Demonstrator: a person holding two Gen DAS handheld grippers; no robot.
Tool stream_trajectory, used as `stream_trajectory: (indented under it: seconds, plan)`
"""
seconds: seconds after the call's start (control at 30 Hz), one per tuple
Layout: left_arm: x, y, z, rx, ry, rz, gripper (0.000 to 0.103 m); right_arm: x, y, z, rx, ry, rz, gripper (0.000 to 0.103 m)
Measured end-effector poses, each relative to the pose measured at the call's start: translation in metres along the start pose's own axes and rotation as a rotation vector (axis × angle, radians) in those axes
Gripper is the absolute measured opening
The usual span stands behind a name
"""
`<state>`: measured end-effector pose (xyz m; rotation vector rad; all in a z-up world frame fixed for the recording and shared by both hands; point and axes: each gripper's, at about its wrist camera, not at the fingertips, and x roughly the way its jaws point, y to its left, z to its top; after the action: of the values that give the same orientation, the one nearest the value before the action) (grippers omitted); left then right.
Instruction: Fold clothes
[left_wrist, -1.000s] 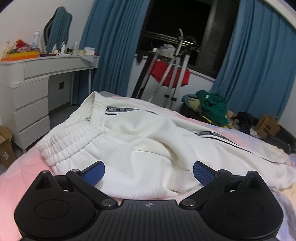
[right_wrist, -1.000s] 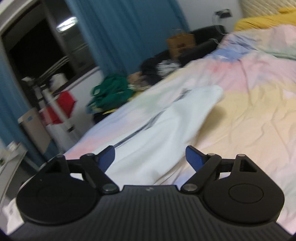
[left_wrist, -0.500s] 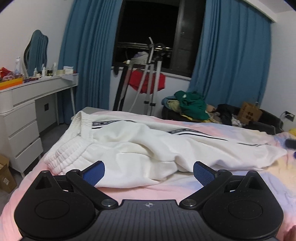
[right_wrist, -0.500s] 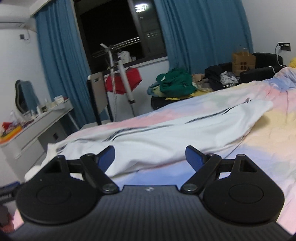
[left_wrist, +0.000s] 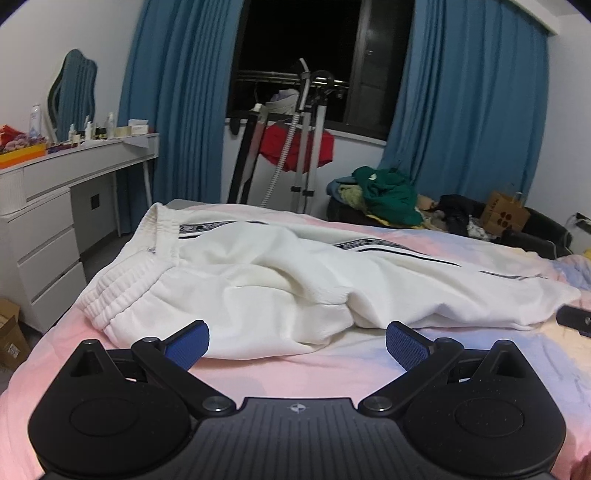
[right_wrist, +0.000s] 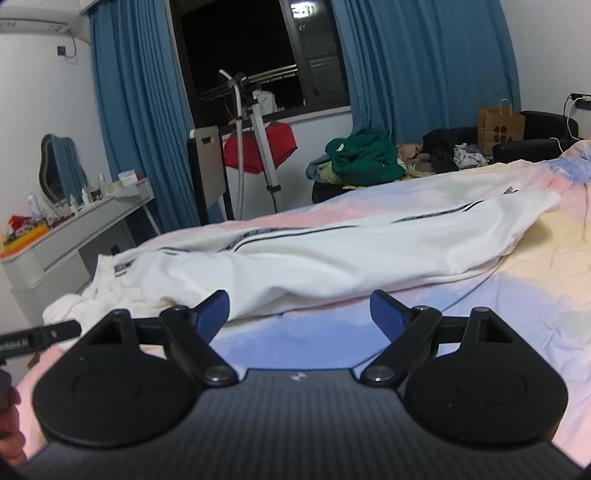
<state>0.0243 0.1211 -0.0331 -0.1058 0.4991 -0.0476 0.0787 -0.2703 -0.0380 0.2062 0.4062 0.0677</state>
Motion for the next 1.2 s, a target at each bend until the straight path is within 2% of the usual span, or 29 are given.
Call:
stream_trajectory:
  seconds: [0.13,0.3,0.43,0.57,0.67,0.8,0.9,0.97,1.13,1.2]
  plan:
    - [0.011,0.010,0.006,-0.016,0.020,0.048,0.100,0.003,0.002,-0.006,-0.019,0.018,-0.005,0.085]
    - [0.034,0.025,0.030,-0.051,0.053,0.095,0.099,0.008,0.002,-0.013,-0.023,0.036,-0.006,0.085]
    - [0.064,0.049,0.066,-0.167,0.066,0.088,0.095,0.016,-0.005,-0.019,0.020,0.041,0.036,0.085]
    - [0.107,0.085,0.109,-0.244,0.048,0.091,0.095,0.033,-0.004,-0.025,0.071,0.087,0.059,0.085]
    - [0.144,0.120,0.137,-0.282,0.045,0.144,0.095,0.043,0.006,-0.029,0.052,0.101,0.069,0.085]
    - [0.195,0.169,0.161,-0.352,0.091,0.161,0.094,0.063,0.012,-0.032,0.062,0.145,0.067,0.085]
    - [0.235,0.200,0.167,-0.424,0.132,0.163,0.092,0.082,0.014,-0.036,0.071,0.180,0.061,0.085]
    - [0.260,0.220,0.169,-0.472,0.158,0.157,0.085,0.092,0.015,-0.040,0.076,0.208,0.058,0.085]
    - [0.308,0.251,0.166,-0.592,0.205,0.066,0.076,0.112,0.007,-0.052,0.125,0.259,0.048,0.085]
    - [0.325,0.262,0.164,-0.632,0.225,0.035,0.059,0.117,0.005,-0.054,0.134,0.268,0.042,0.085]
